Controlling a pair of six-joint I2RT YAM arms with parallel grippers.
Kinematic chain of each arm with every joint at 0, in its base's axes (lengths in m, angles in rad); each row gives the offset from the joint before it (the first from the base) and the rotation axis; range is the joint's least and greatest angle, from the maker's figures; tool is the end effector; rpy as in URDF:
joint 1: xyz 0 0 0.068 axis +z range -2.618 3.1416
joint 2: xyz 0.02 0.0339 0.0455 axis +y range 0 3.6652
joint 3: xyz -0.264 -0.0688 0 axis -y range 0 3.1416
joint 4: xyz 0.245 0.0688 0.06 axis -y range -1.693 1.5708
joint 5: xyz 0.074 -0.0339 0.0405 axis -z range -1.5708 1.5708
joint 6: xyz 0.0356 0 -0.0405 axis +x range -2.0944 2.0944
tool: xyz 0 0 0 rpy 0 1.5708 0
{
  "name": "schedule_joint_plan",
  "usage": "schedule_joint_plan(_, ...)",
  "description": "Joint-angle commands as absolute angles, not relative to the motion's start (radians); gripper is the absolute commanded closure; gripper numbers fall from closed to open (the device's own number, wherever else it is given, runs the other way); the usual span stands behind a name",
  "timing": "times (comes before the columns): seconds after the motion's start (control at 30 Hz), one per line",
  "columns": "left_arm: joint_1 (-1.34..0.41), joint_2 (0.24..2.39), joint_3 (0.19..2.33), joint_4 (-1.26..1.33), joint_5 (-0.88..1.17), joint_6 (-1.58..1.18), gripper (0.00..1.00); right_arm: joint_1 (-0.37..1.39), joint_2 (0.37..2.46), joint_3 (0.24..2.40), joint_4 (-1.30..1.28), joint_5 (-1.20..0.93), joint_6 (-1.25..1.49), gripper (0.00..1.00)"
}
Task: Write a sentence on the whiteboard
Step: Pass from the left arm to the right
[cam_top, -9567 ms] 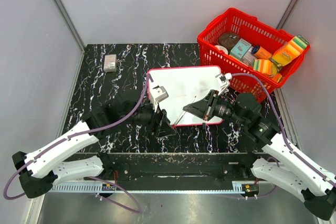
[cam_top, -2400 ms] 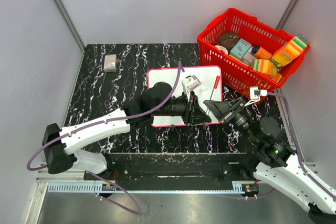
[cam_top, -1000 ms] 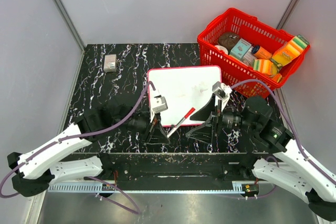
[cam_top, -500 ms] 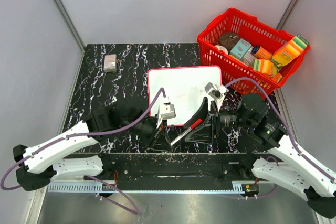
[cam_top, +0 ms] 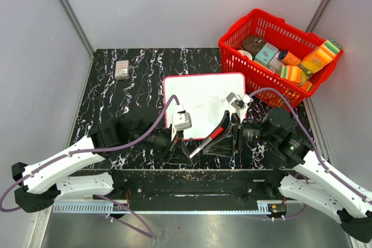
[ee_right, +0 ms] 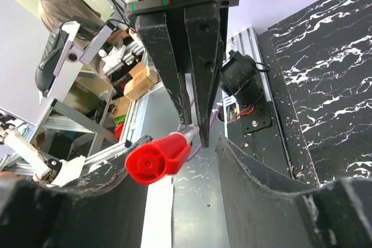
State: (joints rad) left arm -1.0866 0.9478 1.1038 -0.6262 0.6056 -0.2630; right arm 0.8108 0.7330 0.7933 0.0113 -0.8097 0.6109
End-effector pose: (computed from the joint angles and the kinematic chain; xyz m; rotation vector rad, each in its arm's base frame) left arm 0.0708 -0.1782 0.3785 1.2884 1.8786 -1.4032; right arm 0.0936 0.1359 0.3718 -0.9116 1.5510 1.6762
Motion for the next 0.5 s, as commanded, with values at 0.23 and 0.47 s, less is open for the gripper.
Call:
schedule_joint_plan(0.23,-1.098,0.96,1.123,-0.565,0.601,-0.267,1.0,0.815,0.724,0.764,0.138,-0.795,0.678,0.57)
schedule_joint_plan(0.47,-1.1,0.974,1.12,-0.561,0.612,-0.268,1.0,0.815,0.727,0.762,0.143,-0.79,0.687,0.64)
